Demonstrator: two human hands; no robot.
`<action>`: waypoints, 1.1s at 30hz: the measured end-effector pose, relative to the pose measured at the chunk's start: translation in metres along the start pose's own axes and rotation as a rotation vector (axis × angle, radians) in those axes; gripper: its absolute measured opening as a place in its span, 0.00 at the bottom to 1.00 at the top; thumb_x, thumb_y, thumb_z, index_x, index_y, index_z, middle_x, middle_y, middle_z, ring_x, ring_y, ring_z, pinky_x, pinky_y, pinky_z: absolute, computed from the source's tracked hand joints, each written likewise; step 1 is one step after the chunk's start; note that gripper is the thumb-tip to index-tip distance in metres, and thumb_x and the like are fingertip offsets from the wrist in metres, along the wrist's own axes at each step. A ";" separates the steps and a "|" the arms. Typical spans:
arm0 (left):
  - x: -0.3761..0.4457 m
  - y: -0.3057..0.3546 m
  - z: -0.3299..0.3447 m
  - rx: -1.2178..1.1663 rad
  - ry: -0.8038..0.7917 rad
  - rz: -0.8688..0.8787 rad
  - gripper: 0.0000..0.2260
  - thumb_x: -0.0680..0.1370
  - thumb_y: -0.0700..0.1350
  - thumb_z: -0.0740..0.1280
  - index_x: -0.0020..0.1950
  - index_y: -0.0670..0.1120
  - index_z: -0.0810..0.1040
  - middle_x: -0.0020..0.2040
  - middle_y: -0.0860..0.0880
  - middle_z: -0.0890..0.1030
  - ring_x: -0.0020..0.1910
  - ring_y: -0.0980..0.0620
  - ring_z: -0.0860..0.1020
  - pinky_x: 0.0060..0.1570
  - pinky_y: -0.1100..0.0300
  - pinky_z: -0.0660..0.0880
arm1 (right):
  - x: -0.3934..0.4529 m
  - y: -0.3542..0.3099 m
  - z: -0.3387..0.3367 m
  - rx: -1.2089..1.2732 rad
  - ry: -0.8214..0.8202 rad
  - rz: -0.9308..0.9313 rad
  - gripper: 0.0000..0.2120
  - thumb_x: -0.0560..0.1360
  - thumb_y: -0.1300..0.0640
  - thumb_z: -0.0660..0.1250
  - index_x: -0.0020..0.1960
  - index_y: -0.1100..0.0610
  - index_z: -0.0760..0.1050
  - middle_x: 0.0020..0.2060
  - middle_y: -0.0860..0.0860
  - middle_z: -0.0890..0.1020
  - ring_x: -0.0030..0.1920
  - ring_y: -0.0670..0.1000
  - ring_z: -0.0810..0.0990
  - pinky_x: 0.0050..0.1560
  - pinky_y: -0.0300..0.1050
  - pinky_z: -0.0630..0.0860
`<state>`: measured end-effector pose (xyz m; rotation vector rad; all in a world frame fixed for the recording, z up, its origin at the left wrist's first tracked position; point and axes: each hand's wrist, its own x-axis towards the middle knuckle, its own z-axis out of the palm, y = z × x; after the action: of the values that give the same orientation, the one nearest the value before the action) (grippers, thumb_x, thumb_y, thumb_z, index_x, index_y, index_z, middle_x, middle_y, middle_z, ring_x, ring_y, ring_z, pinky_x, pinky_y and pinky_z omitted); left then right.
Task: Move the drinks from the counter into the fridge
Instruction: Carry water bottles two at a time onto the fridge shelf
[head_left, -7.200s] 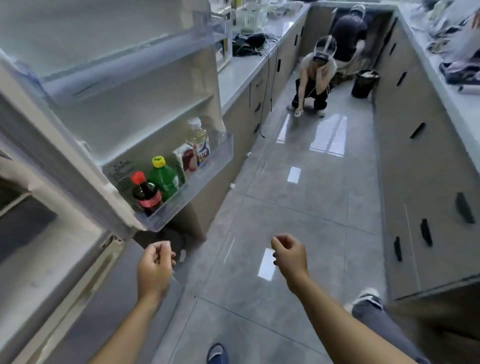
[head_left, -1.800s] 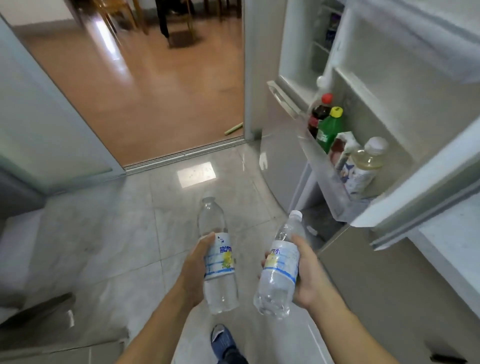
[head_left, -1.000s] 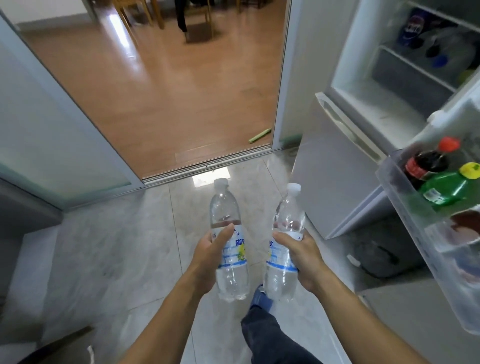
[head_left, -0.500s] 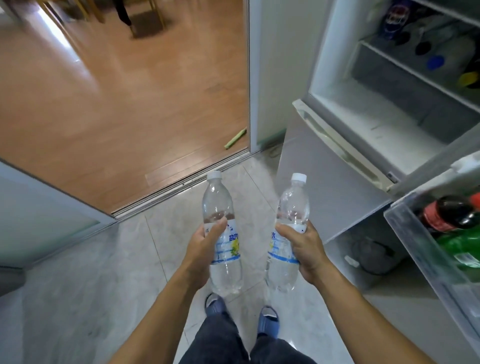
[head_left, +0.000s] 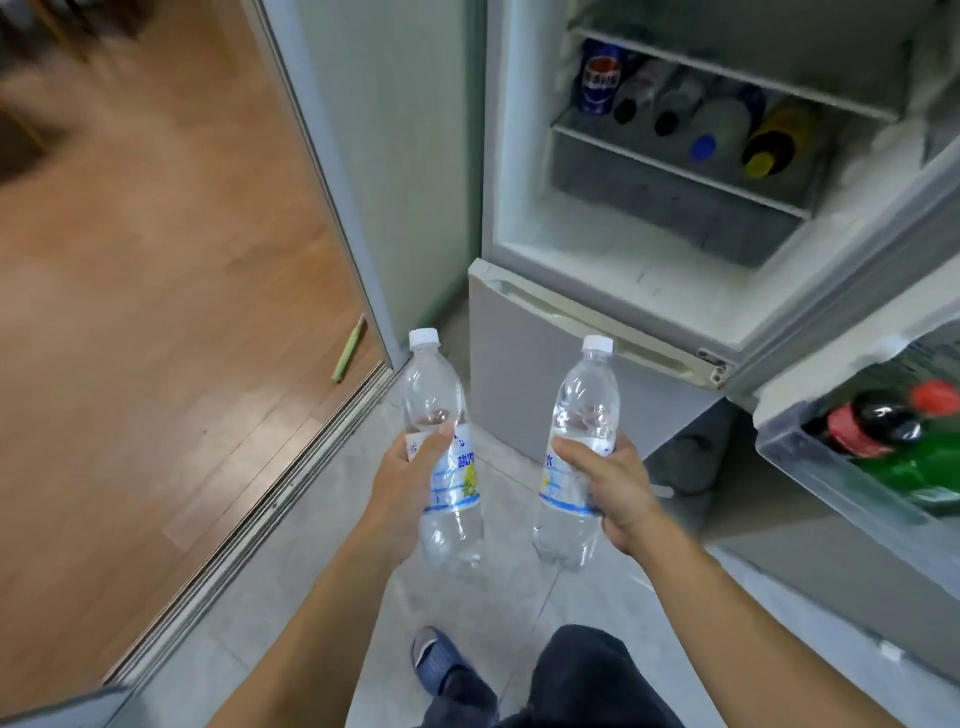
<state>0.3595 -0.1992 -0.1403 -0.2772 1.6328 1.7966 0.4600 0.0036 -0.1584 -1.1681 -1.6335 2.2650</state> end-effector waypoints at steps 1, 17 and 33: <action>0.009 0.009 0.002 0.023 -0.027 0.000 0.24 0.66 0.60 0.77 0.58 0.52 0.81 0.50 0.45 0.87 0.46 0.44 0.86 0.41 0.49 0.83 | 0.003 -0.005 0.004 0.012 0.028 -0.012 0.30 0.52 0.47 0.81 0.53 0.48 0.80 0.44 0.51 0.87 0.45 0.54 0.87 0.44 0.53 0.84; 0.131 0.131 0.125 0.222 -0.337 0.184 0.10 0.71 0.54 0.75 0.52 0.57 0.83 0.46 0.49 0.87 0.43 0.50 0.86 0.35 0.60 0.80 | 0.089 -0.125 -0.004 0.149 0.235 -0.244 0.23 0.68 0.58 0.79 0.60 0.49 0.77 0.47 0.49 0.87 0.48 0.52 0.86 0.41 0.43 0.81; 0.212 0.356 0.321 0.149 -0.428 0.733 0.08 0.72 0.51 0.74 0.50 0.53 0.83 0.46 0.51 0.87 0.46 0.52 0.86 0.47 0.53 0.82 | 0.203 -0.406 -0.027 0.251 0.505 -0.851 0.36 0.59 0.47 0.78 0.64 0.55 0.75 0.50 0.47 0.85 0.49 0.44 0.85 0.45 0.36 0.79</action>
<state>0.0766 0.1820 0.0813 0.8220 1.6391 2.0257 0.2020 0.2931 0.0791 -0.6935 -1.2490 1.4320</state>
